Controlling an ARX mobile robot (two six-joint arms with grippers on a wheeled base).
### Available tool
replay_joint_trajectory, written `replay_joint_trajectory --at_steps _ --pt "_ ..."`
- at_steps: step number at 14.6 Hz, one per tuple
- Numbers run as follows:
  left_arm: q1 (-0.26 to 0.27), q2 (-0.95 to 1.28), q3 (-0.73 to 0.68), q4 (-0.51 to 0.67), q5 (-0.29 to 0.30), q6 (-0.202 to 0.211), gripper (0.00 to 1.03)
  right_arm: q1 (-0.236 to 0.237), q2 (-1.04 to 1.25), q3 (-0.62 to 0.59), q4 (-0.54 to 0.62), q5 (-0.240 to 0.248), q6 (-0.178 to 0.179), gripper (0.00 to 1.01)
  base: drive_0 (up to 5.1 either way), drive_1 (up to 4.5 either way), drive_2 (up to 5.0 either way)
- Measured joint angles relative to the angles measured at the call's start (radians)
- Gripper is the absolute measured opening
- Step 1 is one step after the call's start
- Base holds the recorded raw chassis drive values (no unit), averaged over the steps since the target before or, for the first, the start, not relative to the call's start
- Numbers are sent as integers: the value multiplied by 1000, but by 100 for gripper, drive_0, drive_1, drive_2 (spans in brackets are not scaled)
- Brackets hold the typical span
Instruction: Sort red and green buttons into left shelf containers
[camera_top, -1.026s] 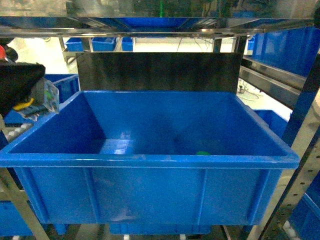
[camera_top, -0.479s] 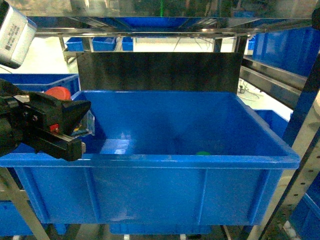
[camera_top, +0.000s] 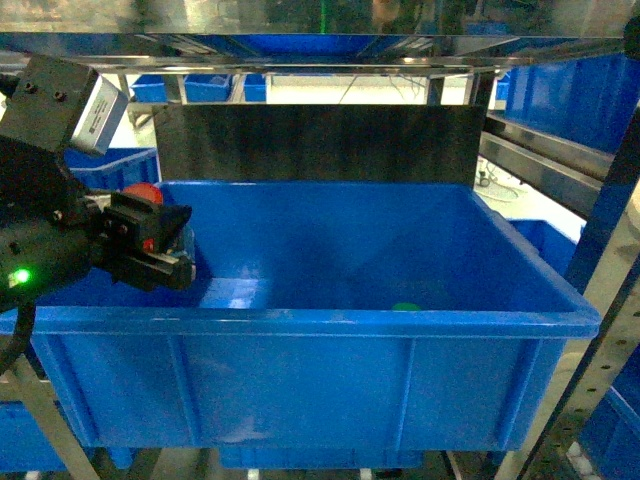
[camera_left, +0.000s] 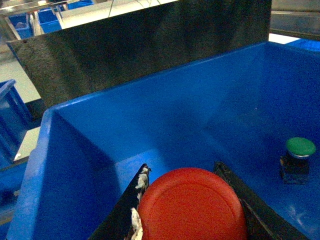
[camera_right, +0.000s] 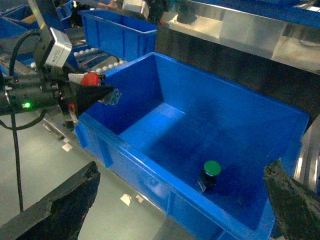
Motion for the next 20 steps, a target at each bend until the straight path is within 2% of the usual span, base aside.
replay_joint_trajectory --at_steps 6,7,12,16,17,18,19,20 --pt "-4 117 111 -7 1 29 31 0 0 0 0 0 0 98 0 0 0" --pt "-4 122 124 2 2 35 37 0 0 0 0 0 0 98 0 0 0" --pt "-6 121 125 4 2 39 98 0 0 0 0 0 0 98 0 0 0" --pt "-6 121 125 4 2 39 98 0 0 0 0 0 0 98 0 0 0" --pt "-21 142 107 132 -77 13 93 10 -1 -18 71 46 11 96 0 0 0" --pt "-21 130 38 254 -219 -50 80 60 -45 -129 320 323 55 84 0 0 0" --pt "-2 79 -53 282 -281 -100 67 58 -100 -244 464 525 77 71 0 0 0" --pt "23 18 -116 284 -286 -122 57 25 -127 -309 535 647 92 60 0 0 0"
